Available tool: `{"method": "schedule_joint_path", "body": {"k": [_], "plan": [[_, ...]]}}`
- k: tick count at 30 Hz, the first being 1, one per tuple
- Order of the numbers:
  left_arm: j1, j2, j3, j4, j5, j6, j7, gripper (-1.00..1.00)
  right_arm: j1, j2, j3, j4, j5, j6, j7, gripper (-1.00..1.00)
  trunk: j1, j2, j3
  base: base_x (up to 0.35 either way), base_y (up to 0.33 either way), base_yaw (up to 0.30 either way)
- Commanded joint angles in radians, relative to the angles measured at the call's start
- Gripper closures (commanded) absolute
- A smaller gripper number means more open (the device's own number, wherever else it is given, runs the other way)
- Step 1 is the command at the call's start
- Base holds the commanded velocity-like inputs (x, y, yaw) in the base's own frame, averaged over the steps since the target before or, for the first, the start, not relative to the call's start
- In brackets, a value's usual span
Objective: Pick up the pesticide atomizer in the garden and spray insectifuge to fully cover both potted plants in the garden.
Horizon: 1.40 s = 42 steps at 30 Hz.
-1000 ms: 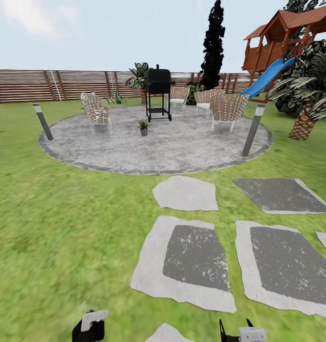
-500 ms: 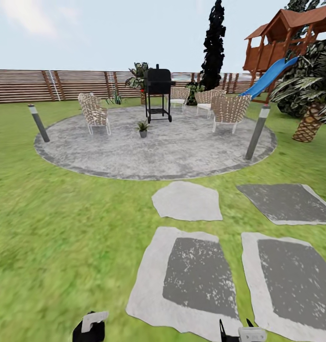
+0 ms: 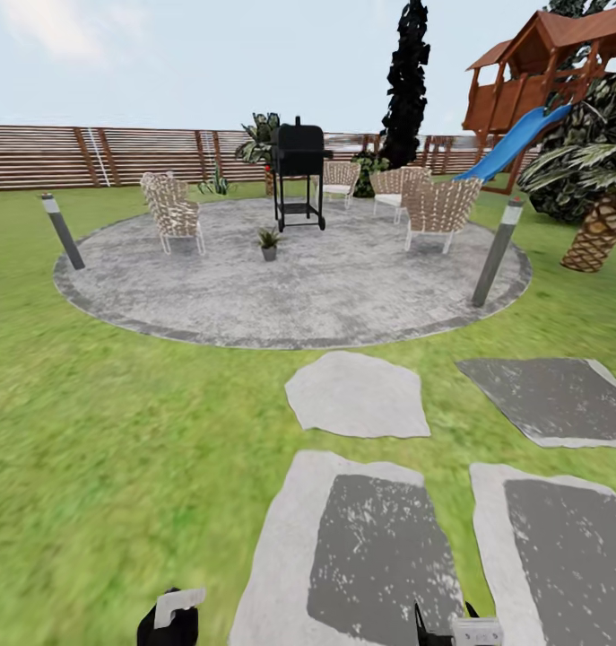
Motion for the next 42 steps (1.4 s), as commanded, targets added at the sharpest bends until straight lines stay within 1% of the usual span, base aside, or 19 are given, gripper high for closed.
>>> {"method": "schedule_joint_path", "body": {"k": [1, 42], "plan": [[-0.001, 0.000, -0.002, 0.001, 0.009, -0.003, 0.000, 1.00, -0.001, 0.000, 0.000, 0.001, 0.010, -0.001, -0.008, -1.00, 0.000, 0.000, -0.001, 0.337, 0.000, 0.000], [-0.001, 0.000, -0.004, 0.001, 0.008, -0.003, 0.000, 1.00, -0.001, 0.000, 0.001, 0.001, 0.012, -0.001, -0.007, -1.00, 0.000, 0.000, -0.001, 0.337, 0.000, 0.000]]}}
